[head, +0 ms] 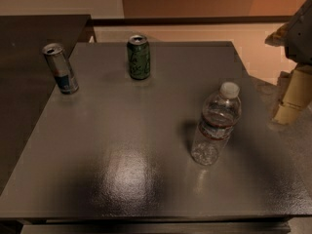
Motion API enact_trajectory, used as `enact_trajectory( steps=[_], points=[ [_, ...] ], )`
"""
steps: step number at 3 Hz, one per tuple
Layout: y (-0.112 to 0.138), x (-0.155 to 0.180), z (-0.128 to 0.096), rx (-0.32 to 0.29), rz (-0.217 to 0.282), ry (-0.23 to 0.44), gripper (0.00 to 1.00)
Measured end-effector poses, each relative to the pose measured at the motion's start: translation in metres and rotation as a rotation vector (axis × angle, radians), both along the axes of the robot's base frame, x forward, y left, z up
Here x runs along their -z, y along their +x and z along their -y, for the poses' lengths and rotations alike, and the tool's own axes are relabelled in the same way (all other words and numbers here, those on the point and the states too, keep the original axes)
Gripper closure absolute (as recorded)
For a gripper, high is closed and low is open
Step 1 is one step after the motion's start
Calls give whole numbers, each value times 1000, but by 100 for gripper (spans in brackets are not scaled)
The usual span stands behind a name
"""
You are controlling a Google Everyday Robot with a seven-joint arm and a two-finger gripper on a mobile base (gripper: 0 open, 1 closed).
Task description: Move water bottle near green can
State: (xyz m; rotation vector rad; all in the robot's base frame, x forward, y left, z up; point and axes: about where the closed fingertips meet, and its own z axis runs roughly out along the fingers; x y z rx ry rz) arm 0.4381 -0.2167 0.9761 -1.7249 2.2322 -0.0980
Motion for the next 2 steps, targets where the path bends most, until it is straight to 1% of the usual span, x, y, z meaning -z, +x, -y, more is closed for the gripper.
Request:
enact_trajectory(
  steps=[1,2],
  points=[
    [0,0,0,0,0,0,0],
    [-1,-1,-2,-33,-9,10,0]
  ],
)
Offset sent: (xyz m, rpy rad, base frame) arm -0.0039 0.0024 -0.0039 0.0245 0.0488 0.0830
